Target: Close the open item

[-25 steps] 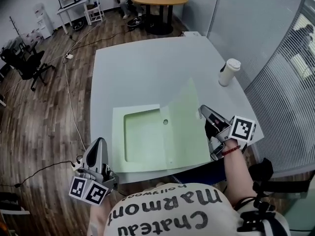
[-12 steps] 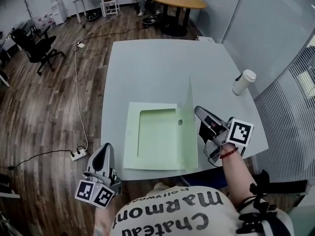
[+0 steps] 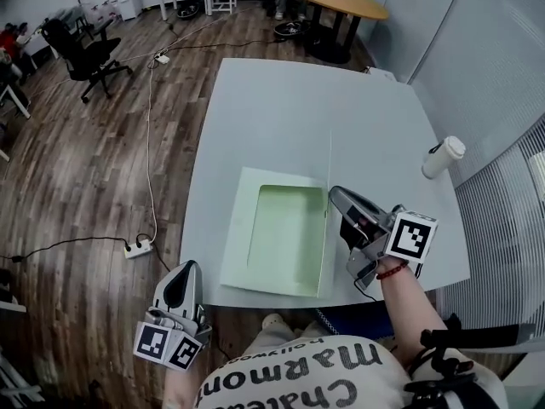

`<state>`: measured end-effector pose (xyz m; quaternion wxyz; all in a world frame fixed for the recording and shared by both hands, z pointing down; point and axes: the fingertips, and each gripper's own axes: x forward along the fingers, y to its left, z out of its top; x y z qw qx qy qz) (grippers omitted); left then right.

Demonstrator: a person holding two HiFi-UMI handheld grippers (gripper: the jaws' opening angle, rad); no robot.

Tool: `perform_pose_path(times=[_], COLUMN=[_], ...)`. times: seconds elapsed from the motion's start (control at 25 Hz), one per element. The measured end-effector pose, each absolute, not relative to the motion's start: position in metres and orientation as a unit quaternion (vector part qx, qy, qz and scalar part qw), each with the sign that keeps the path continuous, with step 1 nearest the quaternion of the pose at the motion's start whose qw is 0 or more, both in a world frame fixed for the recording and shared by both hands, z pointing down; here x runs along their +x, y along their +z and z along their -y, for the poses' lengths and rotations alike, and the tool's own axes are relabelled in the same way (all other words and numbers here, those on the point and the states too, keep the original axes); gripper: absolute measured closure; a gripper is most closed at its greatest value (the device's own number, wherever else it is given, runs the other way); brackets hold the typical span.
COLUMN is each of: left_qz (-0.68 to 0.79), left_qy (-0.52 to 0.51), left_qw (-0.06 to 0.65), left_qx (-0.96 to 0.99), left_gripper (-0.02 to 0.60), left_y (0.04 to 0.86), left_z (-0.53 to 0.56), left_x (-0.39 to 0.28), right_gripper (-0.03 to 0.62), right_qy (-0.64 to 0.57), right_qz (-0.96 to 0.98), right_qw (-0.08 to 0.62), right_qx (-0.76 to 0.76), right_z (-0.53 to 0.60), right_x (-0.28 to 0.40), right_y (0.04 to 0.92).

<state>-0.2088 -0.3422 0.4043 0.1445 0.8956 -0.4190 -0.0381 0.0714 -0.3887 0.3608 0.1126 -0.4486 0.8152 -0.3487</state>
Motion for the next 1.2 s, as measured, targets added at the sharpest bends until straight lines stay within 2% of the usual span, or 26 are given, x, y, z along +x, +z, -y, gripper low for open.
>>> perform_pose_path(times=[0.4,0.92,1.2], left_qz=[0.465,0.480,0.491], left_qy=[-0.050,-0.043,-0.028], left_qw=[0.176,0.177,0.194], left_qx=[0.866,0.858,0.849], left_gripper=[0.586,0.586,0.586], left_y=[0.422,0.429,0.452], left_z=[0.319,0.307,0.292], left_x=[-0.229,-0.238,-0.244], right_gripper=[0.599,0.598,0.597], right_qy=[-0.294,-0.226,-0.208], right_qz=[-0.854,-0.892,-0.901], right_qw=[0.045,-0.051,-0.077], right_qx=[-0.427,-0.388,-0.373], right_z=[0.403,0.431,0.437], right_x=[0.037,-0.022,-0.043], right_y=[0.379,0.417,0.439])
